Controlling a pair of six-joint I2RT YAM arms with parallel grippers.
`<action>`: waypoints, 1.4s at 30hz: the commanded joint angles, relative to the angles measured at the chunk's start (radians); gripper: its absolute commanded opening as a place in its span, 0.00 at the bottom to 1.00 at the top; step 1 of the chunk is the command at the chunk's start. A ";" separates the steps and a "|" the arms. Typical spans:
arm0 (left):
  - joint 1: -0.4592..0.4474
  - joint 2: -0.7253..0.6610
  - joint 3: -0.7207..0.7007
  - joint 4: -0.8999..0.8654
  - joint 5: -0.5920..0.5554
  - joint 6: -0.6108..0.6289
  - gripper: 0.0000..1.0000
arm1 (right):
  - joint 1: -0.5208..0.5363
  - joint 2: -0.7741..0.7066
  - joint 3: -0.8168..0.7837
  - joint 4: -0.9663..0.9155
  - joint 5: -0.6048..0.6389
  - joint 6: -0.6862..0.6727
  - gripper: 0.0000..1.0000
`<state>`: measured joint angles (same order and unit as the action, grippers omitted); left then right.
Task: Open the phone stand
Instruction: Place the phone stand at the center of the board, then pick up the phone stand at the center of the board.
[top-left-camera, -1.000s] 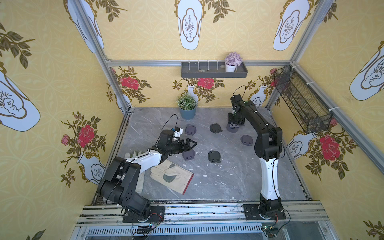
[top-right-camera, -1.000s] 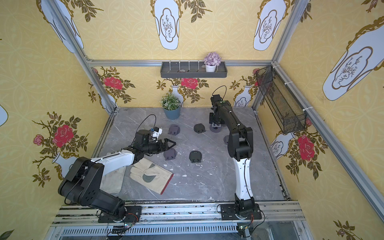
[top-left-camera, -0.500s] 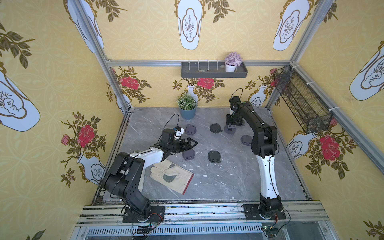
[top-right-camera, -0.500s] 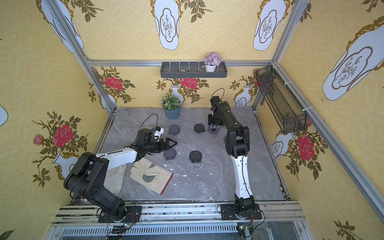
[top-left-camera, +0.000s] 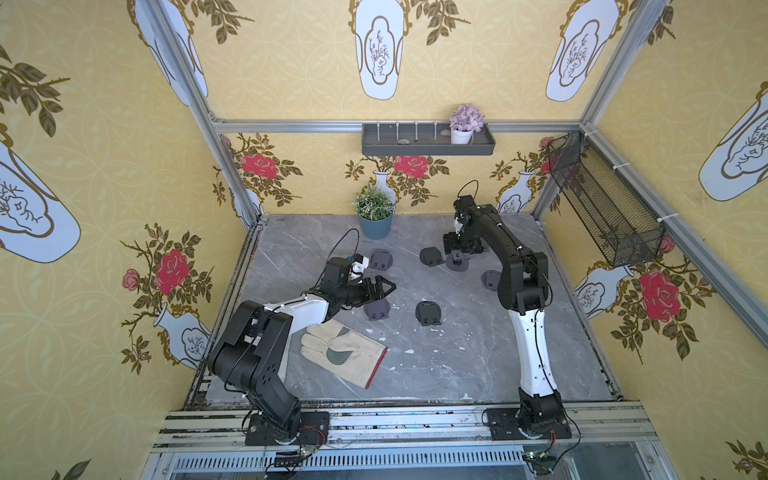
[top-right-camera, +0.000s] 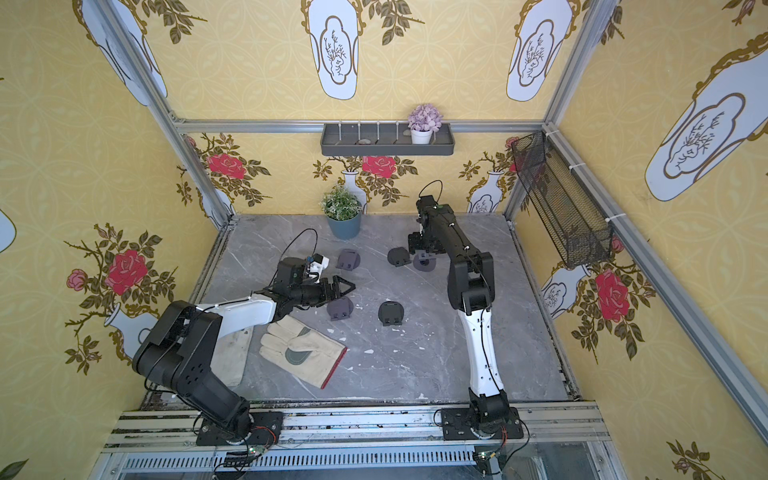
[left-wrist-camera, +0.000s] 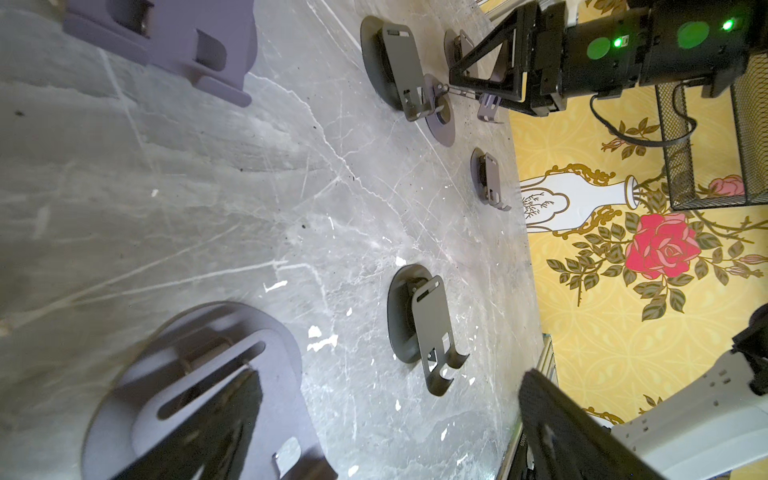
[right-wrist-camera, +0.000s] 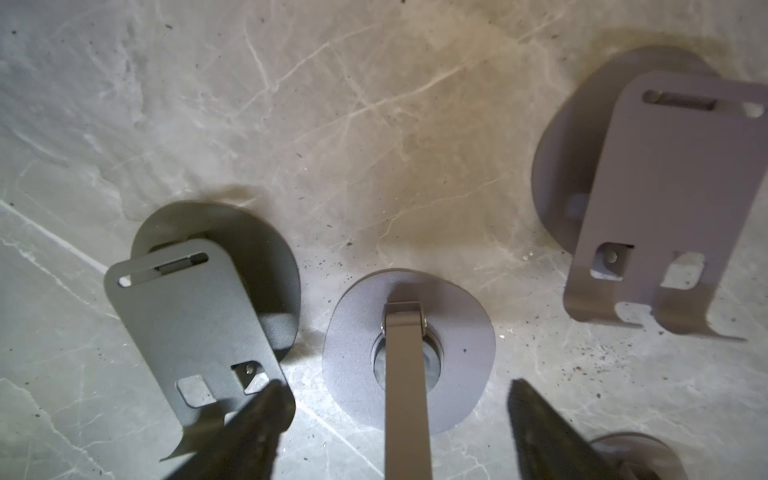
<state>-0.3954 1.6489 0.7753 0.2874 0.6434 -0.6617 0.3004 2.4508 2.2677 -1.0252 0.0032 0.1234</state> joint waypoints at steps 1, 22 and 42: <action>-0.001 0.009 0.002 0.026 0.009 0.002 0.99 | 0.004 -0.002 0.020 -0.011 -0.010 -0.004 0.98; 0.000 0.008 0.006 0.013 0.019 0.014 0.99 | -0.088 -0.130 0.069 0.065 -0.121 0.097 0.98; 0.000 0.065 0.067 -0.027 0.036 0.043 0.99 | -0.194 -0.029 0.023 0.108 0.023 0.083 0.98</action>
<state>-0.3954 1.6997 0.8330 0.2638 0.6682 -0.6365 0.1093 2.4084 2.2993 -0.9562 0.0090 0.2119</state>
